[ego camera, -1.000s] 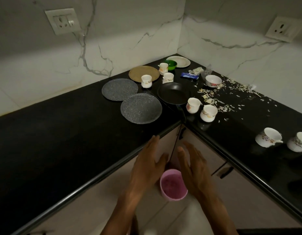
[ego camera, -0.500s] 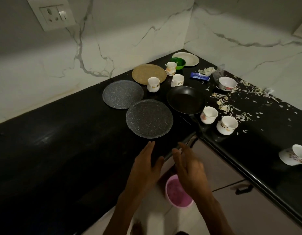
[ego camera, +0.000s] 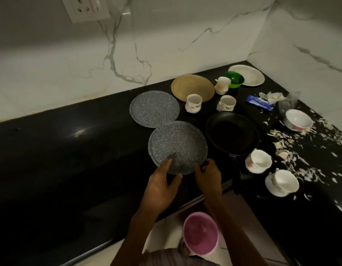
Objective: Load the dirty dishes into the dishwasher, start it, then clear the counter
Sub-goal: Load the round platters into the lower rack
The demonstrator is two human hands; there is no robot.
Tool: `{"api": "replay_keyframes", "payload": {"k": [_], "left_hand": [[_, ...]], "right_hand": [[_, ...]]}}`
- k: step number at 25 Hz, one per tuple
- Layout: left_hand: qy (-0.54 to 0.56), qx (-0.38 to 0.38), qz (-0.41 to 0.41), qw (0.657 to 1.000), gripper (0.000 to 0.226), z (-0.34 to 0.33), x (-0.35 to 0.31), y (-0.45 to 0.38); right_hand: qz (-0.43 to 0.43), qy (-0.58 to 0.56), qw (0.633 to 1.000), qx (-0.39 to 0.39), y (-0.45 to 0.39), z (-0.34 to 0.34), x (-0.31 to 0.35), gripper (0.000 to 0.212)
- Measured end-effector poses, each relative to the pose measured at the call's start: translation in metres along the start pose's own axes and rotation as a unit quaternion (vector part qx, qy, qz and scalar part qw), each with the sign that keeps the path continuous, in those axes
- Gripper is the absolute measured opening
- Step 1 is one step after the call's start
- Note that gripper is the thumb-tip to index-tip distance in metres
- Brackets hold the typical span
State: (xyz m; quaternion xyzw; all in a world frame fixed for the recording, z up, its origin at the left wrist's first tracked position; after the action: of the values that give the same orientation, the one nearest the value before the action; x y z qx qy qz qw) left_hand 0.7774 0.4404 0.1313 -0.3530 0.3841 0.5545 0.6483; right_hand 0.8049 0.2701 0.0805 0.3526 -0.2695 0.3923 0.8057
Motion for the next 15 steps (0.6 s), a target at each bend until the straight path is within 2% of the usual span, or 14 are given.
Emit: {"api": "replay_keyframes", "payload": {"k": [4,10,15], "left_hand": [[-0.010,-0.038,0.035,0.999,0.054,-0.007,0.007,-0.009],[-0.012,-0.052,0.077,0.996,0.056,0.012,0.026,-0.036],[0.016,-0.056,0.143,0.988,0.059,0.032,0.056,-0.062]], "right_hand": [[-0.022,0.035,0.999,0.003,-0.029,-0.005,0.005,0.046],[-0.077,0.061,0.995,-0.005,-0.049,-0.002,0.003,0.035],[-0.102,0.007,0.995,0.000,-0.046,-0.008,-0.007,0.029]]}}
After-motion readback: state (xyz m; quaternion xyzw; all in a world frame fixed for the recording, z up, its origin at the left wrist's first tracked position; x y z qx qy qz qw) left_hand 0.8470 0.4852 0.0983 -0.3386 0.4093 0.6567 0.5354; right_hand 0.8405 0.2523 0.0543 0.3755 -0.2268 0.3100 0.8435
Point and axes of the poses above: each hand's wrist, its own y-axis away from the middle knuckle, its own z-axis out of the back of the hand, x = y × z, the point moved 3 cm from there along -y, towards the middle knuckle, and after that the axes turned 6 degrees about -z, right-handed, at the moved point
